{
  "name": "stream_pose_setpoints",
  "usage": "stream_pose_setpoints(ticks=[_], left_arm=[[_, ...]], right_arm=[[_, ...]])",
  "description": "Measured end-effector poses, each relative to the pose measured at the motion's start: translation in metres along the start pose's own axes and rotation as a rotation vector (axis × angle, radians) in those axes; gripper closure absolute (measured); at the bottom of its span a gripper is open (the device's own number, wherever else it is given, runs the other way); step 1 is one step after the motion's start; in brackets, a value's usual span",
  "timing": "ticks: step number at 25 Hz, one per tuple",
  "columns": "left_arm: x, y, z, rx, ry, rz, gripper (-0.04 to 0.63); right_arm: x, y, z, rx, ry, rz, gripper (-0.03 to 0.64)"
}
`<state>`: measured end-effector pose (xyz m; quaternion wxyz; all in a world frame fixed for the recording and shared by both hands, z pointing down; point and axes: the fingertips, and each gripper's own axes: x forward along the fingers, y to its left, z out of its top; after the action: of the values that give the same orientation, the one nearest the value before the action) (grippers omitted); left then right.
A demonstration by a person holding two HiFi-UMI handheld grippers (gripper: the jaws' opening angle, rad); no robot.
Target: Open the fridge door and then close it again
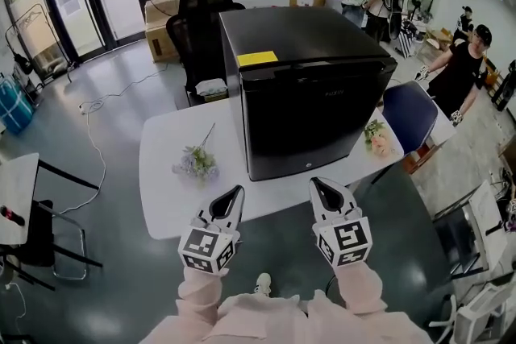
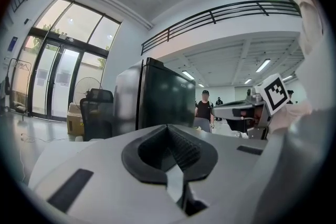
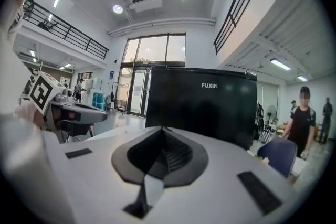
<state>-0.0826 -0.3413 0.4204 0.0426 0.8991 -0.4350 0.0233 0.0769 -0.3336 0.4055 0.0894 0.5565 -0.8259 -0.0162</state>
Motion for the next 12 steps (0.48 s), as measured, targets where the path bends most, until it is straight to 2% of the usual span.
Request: stream_pose_setpoints(ticks=[12], left_arm=[[0.033, 0.03, 0.041, 0.085, -0.062, -0.02, 0.584]], right_arm=[[0.045, -0.015, 0.06, -0.263, -0.03, 0.149, 0.603]])
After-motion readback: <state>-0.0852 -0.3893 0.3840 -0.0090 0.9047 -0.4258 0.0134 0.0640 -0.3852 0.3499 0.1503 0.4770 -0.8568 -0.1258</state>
